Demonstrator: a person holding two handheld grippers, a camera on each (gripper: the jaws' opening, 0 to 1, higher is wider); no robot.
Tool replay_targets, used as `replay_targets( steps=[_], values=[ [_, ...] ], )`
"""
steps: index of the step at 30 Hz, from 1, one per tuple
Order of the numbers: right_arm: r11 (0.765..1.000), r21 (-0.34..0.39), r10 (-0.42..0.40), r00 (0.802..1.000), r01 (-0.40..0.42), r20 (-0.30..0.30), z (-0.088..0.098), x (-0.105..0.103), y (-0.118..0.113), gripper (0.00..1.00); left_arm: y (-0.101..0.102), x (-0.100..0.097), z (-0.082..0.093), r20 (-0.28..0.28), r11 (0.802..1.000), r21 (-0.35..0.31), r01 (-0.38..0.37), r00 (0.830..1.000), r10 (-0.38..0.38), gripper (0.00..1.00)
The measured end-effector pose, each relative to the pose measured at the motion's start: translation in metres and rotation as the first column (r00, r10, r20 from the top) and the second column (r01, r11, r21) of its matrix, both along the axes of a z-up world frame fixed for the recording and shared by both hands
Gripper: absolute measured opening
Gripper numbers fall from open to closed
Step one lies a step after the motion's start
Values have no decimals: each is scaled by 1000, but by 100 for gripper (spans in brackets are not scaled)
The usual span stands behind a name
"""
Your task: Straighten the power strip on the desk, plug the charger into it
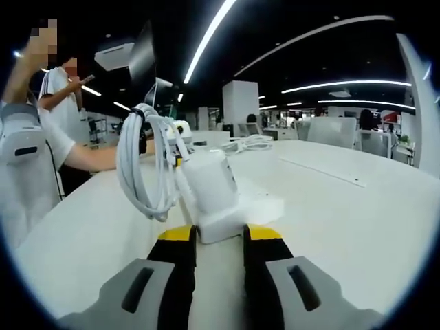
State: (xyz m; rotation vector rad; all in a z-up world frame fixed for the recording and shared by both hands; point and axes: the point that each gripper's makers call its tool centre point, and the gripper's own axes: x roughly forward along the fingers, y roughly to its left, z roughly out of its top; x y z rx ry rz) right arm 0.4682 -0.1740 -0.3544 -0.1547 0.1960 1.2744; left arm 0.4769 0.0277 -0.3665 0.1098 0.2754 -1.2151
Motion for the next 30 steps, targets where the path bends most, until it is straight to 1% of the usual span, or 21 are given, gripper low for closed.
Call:
replay_targets(
  steps=[14,24,30],
  values=[
    [1000,-3,19,1000,-19,-7,0,-6,3,25,2,-4,-1,-7,1000,5,9,1000,-9,12],
    [1000,-11,8,1000,-8,20,0,-3,2,25,3,-6,0,-7,1000,7,18,1000,-18,12],
    [1000,-7,4,1000,-4,23,1,-3,2,25,2,-8,0,-6,1000,7,15,1000,-15,12]
  ],
)
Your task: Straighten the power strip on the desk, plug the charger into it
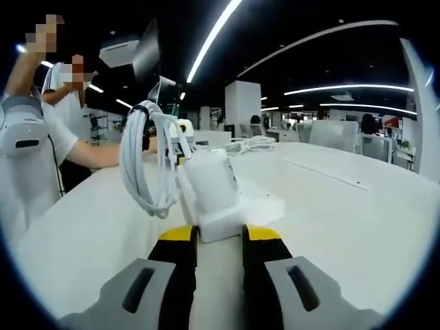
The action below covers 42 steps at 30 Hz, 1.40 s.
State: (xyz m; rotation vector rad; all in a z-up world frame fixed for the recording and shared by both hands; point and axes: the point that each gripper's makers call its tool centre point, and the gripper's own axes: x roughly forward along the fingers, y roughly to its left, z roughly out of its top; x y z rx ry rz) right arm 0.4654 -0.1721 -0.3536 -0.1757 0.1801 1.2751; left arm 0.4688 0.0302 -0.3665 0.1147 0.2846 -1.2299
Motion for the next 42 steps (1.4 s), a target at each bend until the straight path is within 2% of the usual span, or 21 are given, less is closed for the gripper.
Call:
replay_targets(
  steps=[24,42],
  values=[
    [1000,-6,-3,1000,3,-4,-1,-7,1,23,2,-5,0,-1,1000,1,4,1000,-4,12],
    [1000,-6,17,1000,-17,-15,0,-25,1,22,4,-16,1,-4,1000,-2,12,1000,-12,12]
  ],
)
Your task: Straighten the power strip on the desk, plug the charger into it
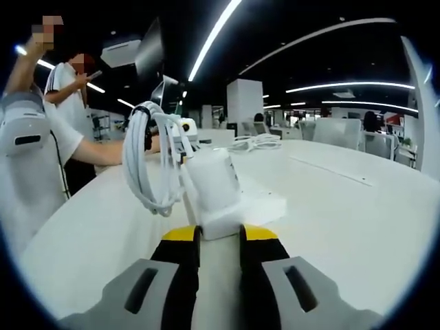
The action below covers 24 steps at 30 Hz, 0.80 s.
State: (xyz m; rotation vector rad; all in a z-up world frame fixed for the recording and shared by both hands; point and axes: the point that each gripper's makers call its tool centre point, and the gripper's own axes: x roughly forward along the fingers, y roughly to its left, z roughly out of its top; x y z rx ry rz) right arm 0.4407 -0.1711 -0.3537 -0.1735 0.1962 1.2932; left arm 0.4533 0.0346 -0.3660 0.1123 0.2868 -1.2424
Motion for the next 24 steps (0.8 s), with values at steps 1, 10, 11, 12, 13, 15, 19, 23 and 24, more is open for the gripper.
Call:
replay_targets(
  steps=[1,10,11,12,13,15,19,23,24],
  values=[
    [1000,0,3,1000,-3,0,0,-1,0,22,0,-1,0,0,1000,0,1,1000,-1,11],
    [1000,-1,26,1000,-26,-1,0,-7,3,21,1,-15,0,2,1000,0,0,1000,0,11],
    [1000,-1,29,1000,-29,-1,0,-7,3,21,2,-15,0,2,1000,1,1,1000,-1,11],
    [1000,-1,31,1000,-31,-2,0,-7,4,21,2,-16,0,2,1000,1,2,1000,-2,11],
    [999,-1,33,999,-33,-2,0,-7,4,21,2,-17,0,2,1000,1,4,1000,-4,11],
    [999,-1,36,999,-36,-4,0,-9,4,21,2,-18,0,2,1000,0,8,1000,-8,11],
    [999,-4,47,999,-47,-6,0,-12,5,21,4,-20,0,2,1000,1,14,1000,-14,11],
    [998,-9,60,998,-60,-6,-1,-15,5,21,6,-21,0,2,1000,2,10,1000,-10,11],
    [998,-10,63,998,-63,-6,-1,-16,5,21,6,-22,0,2,1000,2,10,1000,-10,11]
  ],
)
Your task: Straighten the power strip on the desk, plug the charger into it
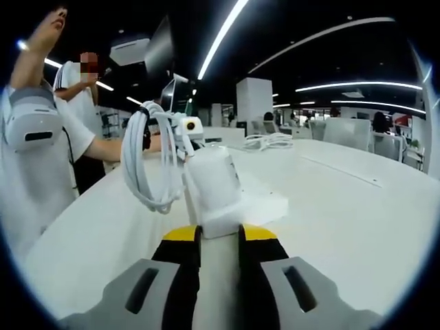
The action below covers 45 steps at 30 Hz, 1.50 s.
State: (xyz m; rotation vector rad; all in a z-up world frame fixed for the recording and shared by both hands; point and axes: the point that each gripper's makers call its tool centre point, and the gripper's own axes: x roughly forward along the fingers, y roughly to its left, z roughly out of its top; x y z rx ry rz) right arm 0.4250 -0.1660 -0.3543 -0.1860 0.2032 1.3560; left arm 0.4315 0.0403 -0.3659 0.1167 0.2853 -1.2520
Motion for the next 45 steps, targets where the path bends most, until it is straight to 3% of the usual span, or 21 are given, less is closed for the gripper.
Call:
replay_targets(
  steps=[24,45],
  values=[
    [998,-22,66,998,-66,11,-1,-19,8,19,8,-16,0,2,1000,0,-4,1000,4,11],
    [997,-32,77,997,-77,10,-2,-25,11,18,10,-26,0,3,1000,1,-3,1000,3,11]
  ],
)
